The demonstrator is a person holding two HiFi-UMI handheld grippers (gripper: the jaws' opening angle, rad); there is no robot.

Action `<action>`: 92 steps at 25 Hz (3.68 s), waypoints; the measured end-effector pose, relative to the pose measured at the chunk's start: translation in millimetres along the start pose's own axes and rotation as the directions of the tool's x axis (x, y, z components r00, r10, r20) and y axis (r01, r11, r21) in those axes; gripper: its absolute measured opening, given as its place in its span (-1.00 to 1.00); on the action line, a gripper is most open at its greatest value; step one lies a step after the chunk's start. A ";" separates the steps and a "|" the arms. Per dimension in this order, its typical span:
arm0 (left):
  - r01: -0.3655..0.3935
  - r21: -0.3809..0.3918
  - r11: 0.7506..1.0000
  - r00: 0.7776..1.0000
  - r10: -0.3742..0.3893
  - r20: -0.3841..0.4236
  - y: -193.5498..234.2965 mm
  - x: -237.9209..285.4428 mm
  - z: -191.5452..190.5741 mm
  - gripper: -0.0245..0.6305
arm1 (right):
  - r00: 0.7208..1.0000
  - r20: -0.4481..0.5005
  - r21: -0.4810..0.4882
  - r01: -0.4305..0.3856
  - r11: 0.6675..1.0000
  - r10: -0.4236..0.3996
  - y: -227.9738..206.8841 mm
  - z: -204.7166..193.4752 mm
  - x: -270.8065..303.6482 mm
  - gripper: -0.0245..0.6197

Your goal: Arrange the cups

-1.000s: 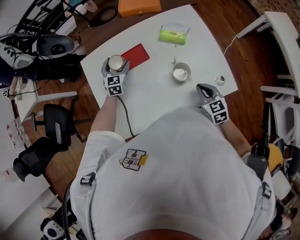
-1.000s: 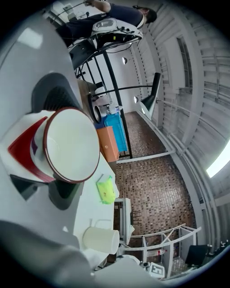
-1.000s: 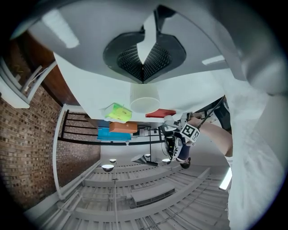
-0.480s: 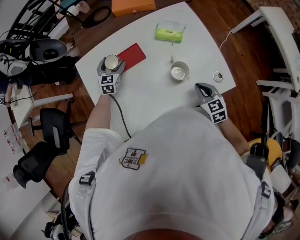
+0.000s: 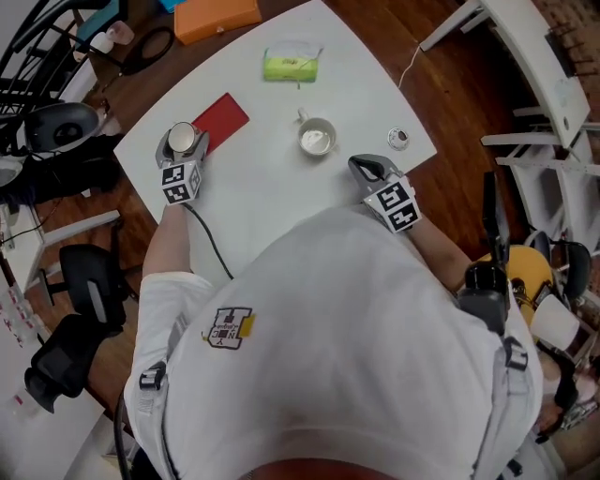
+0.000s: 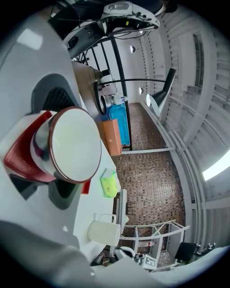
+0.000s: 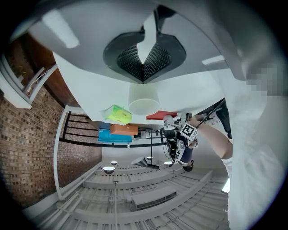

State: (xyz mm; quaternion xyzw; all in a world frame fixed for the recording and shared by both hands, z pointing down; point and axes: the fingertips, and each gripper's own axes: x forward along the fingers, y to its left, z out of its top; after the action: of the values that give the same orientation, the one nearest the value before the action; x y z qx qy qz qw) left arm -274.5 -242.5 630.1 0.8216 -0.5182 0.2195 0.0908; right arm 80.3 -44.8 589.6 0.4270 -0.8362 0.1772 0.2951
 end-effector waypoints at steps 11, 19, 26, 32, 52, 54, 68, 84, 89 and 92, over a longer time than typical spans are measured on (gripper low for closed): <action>-0.036 0.032 0.999 0.999 0.037 -0.030 -2.4 -15.5 1.6 0.50 | 1.000 0.022 -0.010 -0.017 1.000 0.017 -11.5 1.4 -2.4 -0.92; -0.231 -0.186 0.955 0.971 0.239 0.019 -6.6 -86.2 -7.3 0.12 | 0.997 0.026 -0.012 -0.068 0.998 0.069 -15.9 -6.9 0.5 -0.92; -0.270 -0.268 0.925 0.962 0.271 -0.034 -88.9 -133.1 -36.5 -0.68 | 0.980 -0.017 -0.048 -0.201 0.978 0.201 -8.1 -22.2 11.8 -0.92; -0.261 -0.365 0.894 0.965 0.255 -0.064 -157.8 -170.7 -42.5 -0.92 | 0.940 -0.045 -0.126 -0.340 0.932 0.337 19.7 -15.1 16.5 -0.92; -0.195 -0.447 0.873 0.981 0.174 -0.087 -235.1 -170.9 -41.0 -0.92 | 0.909 -0.073 -0.195 -0.416 0.888 0.410 22.8 -17.7 15.1 -0.92; -0.189 -0.444 0.876 0.982 0.167 -0.088 -234.8 -174.0 -40.7 -0.92 | 0.913 -0.069 -0.191 -0.407 0.893 0.401 25.0 -17.1 11.1 -0.92; -0.212 -0.469 0.857 0.977 0.197 -0.082 -233.3 -155.0 -34.2 -0.92 | 0.923 -0.052 -0.161 -0.386 0.909 0.382 5.7 -14.7 20.4 -0.92; -0.255 -0.464 0.848 0.967 0.211 -0.145 -275.1 -139.3 -28.5 -0.92 | 0.921 -0.016 -0.223 -0.382 0.897 0.389 -28.9 -6.8 24.1 -0.92; -0.248 -0.439 0.864 0.968 0.199 -0.155 -281.2 -145.4 -31.5 -0.92 | 0.923 0.011 -0.285 -0.366 0.886 0.385 -27.4 1.8 34.2 -0.66; -0.253 -0.433 0.865 0.965 0.196 -0.173 -280.6 -156.9 -41.1 -0.92 | 0.925 0.016 -0.337 -0.352 0.873 0.379 -19.2 0.9 43.3 0.03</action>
State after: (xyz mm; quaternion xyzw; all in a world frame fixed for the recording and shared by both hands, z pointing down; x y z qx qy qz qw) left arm -92.8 25.6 617.3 0.6968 -0.6405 0.1524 0.2847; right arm 75.7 -82.6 617.7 0.2129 -0.9308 0.0708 0.2886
